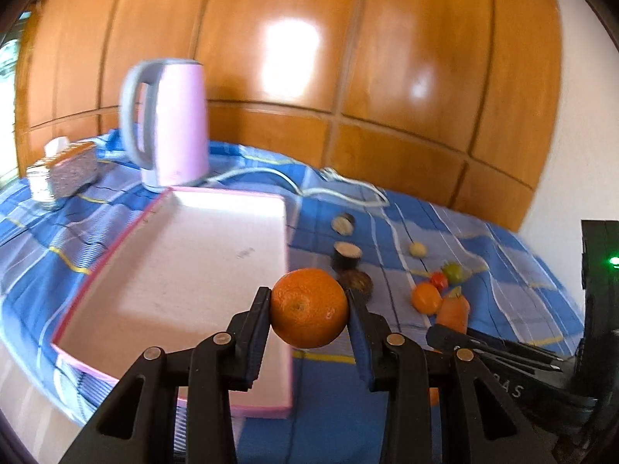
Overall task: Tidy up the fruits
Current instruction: 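Carry the orange and carrot into the tray and open both tools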
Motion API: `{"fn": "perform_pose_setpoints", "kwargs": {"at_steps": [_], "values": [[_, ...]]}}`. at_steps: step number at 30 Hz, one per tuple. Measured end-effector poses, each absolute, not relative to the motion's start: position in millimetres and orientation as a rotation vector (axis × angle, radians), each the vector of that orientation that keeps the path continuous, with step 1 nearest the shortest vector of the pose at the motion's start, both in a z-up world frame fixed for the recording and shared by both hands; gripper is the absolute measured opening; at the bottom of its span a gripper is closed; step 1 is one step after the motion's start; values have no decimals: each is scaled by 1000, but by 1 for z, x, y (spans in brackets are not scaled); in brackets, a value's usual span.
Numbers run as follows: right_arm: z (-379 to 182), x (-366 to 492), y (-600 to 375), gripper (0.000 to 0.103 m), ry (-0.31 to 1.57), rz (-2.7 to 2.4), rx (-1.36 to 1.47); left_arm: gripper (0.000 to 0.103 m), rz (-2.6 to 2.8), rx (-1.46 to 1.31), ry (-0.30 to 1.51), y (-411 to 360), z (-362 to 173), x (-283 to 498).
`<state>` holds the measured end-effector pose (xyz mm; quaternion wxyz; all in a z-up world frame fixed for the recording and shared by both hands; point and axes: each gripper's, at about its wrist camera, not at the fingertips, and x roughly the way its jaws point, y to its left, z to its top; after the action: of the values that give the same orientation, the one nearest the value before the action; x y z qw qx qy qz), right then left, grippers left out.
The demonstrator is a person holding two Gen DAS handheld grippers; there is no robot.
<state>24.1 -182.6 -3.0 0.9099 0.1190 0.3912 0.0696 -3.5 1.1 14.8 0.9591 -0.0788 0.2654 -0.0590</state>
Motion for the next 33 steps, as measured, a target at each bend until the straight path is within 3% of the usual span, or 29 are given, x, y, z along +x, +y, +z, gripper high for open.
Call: {"fn": "perform_pose_setpoints", "kwargs": {"at_steps": [19,21,23,26,33], "values": [[43,56,-92,33,711,404,177,39,244,-471,528,94,5,12],[41,61,-81,33,719,439,167,41,266,-497,534,99,3,15],[37,66,-71,33,740,481,166,59,282,-518,546,102,0,18],[34,69,-60,33,751,517,166,68,313,-550,538,109,-3,16],[29,67,-68,37,781,465,147,70,292,-511,531,101,0,14]]}}
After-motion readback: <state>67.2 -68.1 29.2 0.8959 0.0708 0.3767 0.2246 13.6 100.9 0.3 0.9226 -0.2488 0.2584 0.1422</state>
